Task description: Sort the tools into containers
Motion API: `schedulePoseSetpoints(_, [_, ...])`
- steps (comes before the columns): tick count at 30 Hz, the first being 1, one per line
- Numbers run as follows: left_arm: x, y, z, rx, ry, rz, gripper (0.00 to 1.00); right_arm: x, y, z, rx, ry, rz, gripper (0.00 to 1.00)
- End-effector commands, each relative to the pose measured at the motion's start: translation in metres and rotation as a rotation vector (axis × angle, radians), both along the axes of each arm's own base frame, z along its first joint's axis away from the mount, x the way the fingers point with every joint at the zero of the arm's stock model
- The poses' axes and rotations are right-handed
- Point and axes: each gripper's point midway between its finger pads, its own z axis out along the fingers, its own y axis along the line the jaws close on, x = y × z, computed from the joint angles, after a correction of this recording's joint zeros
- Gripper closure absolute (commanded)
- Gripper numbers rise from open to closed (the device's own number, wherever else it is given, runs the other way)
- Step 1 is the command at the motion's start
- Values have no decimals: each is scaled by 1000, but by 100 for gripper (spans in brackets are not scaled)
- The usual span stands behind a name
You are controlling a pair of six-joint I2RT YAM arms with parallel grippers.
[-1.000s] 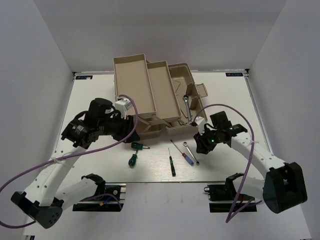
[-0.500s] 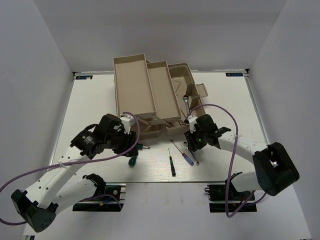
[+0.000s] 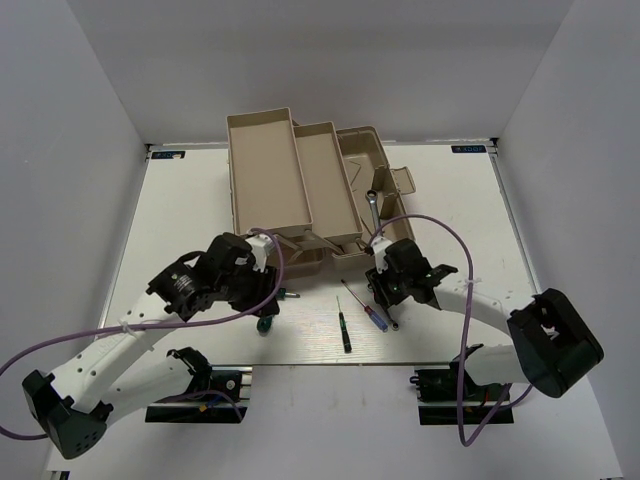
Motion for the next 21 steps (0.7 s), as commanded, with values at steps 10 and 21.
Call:
schedulePoseSetpoints(10, [0, -4, -8, 36, -15, 14, 45, -22, -21, -8, -141, 6, 33, 52])
schedulePoseSetpoints(21, [-4, -12, -11, 41, -20, 4, 45, -30, -18, -7, -163, 38, 70, 61])
